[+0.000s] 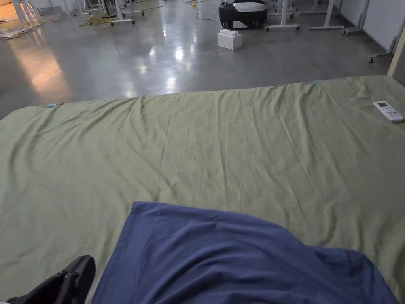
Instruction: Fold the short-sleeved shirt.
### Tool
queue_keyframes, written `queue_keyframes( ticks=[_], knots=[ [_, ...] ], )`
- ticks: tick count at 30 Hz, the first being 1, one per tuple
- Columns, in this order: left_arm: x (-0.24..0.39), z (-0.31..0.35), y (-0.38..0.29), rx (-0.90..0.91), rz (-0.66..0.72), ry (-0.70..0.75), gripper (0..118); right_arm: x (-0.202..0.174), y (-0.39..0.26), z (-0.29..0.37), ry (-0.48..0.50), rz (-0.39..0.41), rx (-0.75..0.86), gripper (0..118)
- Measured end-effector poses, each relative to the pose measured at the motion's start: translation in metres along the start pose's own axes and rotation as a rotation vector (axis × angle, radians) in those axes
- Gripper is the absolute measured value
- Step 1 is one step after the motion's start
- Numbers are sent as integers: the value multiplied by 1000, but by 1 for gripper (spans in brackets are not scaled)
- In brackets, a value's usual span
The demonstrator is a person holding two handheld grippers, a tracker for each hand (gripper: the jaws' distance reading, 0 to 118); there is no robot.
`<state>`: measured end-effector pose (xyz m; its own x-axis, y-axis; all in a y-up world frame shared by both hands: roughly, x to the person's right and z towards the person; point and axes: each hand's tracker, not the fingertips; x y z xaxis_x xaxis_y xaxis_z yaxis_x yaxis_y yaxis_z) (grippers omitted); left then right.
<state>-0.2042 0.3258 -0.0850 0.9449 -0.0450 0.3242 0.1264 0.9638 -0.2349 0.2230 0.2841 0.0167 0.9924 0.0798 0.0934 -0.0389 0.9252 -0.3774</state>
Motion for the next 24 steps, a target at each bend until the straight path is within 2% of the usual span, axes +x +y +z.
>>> queue_keyframes(
  ticks=[10,13,15,16,17,20,21,22,24],
  knots=[
    [-9,-35,9,-39,-3,-38,0,19,-12,-13,10,-203,-42,1],
    [-20,-69,13,-88,29,-51,0,24,-20,-19,12,-247,-70,1],
    [-32,-108,11,-180,70,-75,0,26,-26,-22,4,-255,-80,1],
    [-39,-126,9,-197,98,-74,4,26,-27,-21,4,-259,-74,1],
    [-47,-147,8,-218,142,-78,14,28,-29,-21,9,-270,-68,1],
    [-68,-221,-4,-334,220,-131,72,35,-32,-24,-2,-301,-85,1],
    [-75,-250,-11,-377,231,-152,88,38,-33,-26,-13,-306,-95,1],
    [-81,-274,-17,-431,252,-170,90,41,-34,-27,-19,-313,-103,1],
    [-92,-330,-34,-535,246,-112,90,49,-35,-28,-35,-339,-127,1]
  ],
)
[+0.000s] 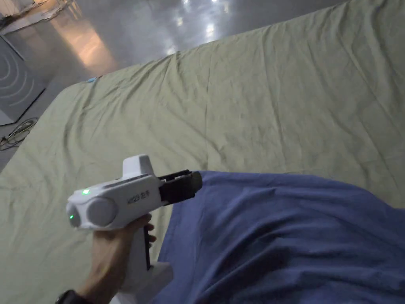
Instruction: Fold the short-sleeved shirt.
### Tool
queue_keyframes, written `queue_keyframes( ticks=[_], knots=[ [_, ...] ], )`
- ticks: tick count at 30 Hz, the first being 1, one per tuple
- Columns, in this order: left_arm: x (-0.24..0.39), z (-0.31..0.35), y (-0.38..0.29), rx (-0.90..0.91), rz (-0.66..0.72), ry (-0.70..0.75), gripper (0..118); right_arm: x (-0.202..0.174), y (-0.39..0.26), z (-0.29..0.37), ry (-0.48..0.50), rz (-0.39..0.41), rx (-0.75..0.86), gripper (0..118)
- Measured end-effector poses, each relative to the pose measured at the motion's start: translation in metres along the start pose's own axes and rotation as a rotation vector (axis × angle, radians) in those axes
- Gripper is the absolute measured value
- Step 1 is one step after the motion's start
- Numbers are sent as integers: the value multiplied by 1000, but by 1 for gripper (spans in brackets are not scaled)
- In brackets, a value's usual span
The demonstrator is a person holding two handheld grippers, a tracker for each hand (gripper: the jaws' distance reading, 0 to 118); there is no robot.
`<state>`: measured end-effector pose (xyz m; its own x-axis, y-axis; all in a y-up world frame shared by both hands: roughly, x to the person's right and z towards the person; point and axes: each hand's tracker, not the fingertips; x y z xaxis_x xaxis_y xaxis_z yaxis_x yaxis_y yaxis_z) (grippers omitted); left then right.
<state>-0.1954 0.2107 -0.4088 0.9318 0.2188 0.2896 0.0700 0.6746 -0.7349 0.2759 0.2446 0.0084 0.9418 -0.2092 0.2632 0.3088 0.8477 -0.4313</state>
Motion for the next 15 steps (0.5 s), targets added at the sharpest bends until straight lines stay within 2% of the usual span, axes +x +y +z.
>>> queue_keyframes(
  ticks=[6,8,11,13,15],
  knots=[
    [-35,-92,15,-129,49,190,89,13,-3,4,-69,7,-37,1],
    [-40,-105,14,-122,52,183,87,17,-7,6,-83,-5,-55,1],
    [-27,-114,6,-161,37,168,67,21,-11,2,-104,-12,-93,1],
    [-14,-118,4,-178,-71,308,51,15,-7,-3,-105,-11,-107,1],
    [-4,-120,3,-177,-47,277,48,13,-6,-7,-94,-10,-113,1]
  ],
)
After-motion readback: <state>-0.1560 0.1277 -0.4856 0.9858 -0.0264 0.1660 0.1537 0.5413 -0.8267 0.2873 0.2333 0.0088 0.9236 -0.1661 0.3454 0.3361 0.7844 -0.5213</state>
